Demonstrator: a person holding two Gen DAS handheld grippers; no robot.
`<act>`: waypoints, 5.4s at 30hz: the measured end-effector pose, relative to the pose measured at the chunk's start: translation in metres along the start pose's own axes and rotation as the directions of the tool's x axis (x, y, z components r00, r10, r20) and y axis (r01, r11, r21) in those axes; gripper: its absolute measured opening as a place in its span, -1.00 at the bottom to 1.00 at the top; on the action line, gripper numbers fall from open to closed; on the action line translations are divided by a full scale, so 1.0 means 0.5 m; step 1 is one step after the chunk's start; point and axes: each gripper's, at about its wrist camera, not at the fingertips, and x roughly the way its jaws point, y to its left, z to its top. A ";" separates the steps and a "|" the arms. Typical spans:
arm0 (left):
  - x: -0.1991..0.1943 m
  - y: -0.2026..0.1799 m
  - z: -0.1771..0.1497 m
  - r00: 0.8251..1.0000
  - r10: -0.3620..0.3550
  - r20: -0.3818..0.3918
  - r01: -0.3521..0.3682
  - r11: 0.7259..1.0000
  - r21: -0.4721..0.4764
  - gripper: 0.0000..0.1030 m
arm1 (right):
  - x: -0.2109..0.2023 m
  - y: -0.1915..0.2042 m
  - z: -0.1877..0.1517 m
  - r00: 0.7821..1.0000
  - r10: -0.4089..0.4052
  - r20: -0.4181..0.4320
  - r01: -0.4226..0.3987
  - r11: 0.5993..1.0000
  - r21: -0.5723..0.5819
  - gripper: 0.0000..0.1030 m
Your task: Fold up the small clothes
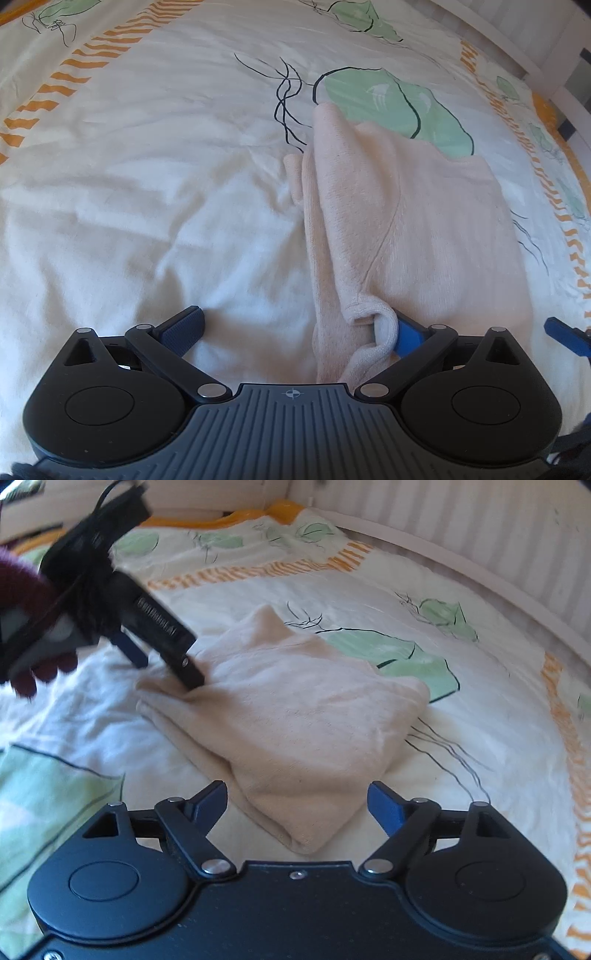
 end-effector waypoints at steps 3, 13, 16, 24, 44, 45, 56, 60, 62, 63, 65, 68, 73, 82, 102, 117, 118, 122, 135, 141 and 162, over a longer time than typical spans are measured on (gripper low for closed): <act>0.001 0.005 0.003 1.000 -0.011 -0.002 0.011 1.000 -0.011 1.00 | 0.007 -0.009 0.000 0.999 -0.048 -0.003 0.048 0.999 0.019 0.64; -0.030 0.026 0.017 0.996 0.020 0.082 -0.012 0.996 -0.090 1.00 | -0.014 -0.112 -0.076 0.980 -0.170 -0.106 0.184 0.972 0.144 0.76; -0.048 0.017 0.018 0.992 0.022 0.126 -0.011 0.997 -0.082 1.00 | -0.033 -0.142 -0.088 0.994 -0.083 -0.067 0.099 0.955 0.279 0.76; -0.035 -0.020 0.018 0.987 -0.088 0.131 0.095 0.995 -0.044 1.00 | -0.014 -0.220 -0.074 0.988 0.131 0.081 -0.154 0.801 0.579 0.85; 0.049 -0.045 0.006 0.964 -0.263 -0.023 0.257 0.954 -0.154 0.99 | 0.237 -0.323 0.013 0.868 0.467 0.169 -0.448 0.592 0.670 1.00; 0.051 -0.045 0.005 0.963 -0.268 -0.024 0.261 0.952 -0.161 0.99 | 0.243 -0.326 0.014 0.861 0.478 0.176 -0.462 0.586 0.666 1.00; 0.098 -0.045 0.027 0.936 -0.345 0.068 0.351 0.914 -0.203 0.99 | 0.293 -0.334 0.030 0.793 0.548 0.266 -0.560 0.486 0.671 1.00; 0.093 -0.053 0.026 0.934 -0.351 0.063 0.356 0.919 -0.168 0.98 | 0.287 -0.329 0.028 0.783 0.556 0.278 -0.578 0.486 0.656 1.00; 0.092 -0.052 0.027 0.927 -0.369 0.065 0.375 0.910 -0.179 0.97 | 0.283 -0.330 0.020 0.780 0.552 0.296 -0.585 0.474 0.658 1.00; 0.092 -0.051 0.025 0.925 -0.374 0.070 0.381 0.907 -0.181 0.93 | 0.280 -0.329 0.017 0.780 0.548 0.302 -0.585 0.470 0.661 1.00; 0.093 -0.055 0.021 0.932 -0.354 0.072 0.361 0.916 -0.176 0.55 | 0.276 -0.324 0.018 0.789 0.540 0.294 -0.575 0.480 0.663 0.88; 0.085 -0.053 0.020 0.935 -0.347 0.069 0.354 0.923 -0.153 -0.19 | 0.278 -0.317 0.024 0.840 0.514 0.172 -0.465 0.521 0.715 -0.05; 0.071 -0.068 0.001 0.926 -0.374 0.056 0.378 0.910 -0.168 -0.26 | 0.222 -0.318 0.024 0.871 0.473 0.131 -0.401 0.531 0.747 -0.11; 0.010 -0.189 -0.139 0.884 -0.463 -0.070 0.454 0.884 -0.112 -0.27 | 0.010 -0.323 -0.083 0.898 0.439 0.014 -0.300 0.589 0.751 -0.11; -0.132 -0.208 -0.320 0.987 -0.159 0.033 0.154 0.980 0.123 0.36 | -0.227 -0.286 -0.269 0.991 0.130 0.020 -0.100 0.652 0.751 0.49; -0.207 -0.208 -0.367 0.988 -0.052 0.146 0.038 0.994 0.100 0.36 | -0.271 -0.159 -0.276 0.979 0.176 -0.098 -0.097 0.836 0.540 0.88; -0.223 -0.209 -0.366 0.983 -0.043 0.181 0.026 0.995 0.096 0.36 | -0.280 -0.161 -0.275 0.982 0.171 -0.077 -0.102 0.833 0.544 0.89; -0.262 -0.225 -0.337 0.957 -0.039 0.288 0.010 0.995 0.102 0.46 | -0.306 -0.173 -0.260 0.992 0.125 0.007 -0.107 0.821 0.561 0.99; -0.134 -0.345 -0.218 0.960 0.028 0.279 -0.104 0.959 0.264 0.82 | -0.241 -0.209 -0.154 0.999 0.009 0.045 -0.028 0.895 0.444 0.99; -0.050 -0.306 -0.197 0.966 0.151 0.211 -0.200 0.951 0.236 0.96 | -0.160 -0.235 -0.162 0.998 -0.018 -0.061 0.042 0.905 0.422 0.99; -0.031 -0.246 -0.203 0.977 0.103 0.188 -0.133 0.979 0.154 1.00 | -0.069 -0.296 -0.199 0.994 -0.022 -0.104 0.076 0.829 0.554 0.99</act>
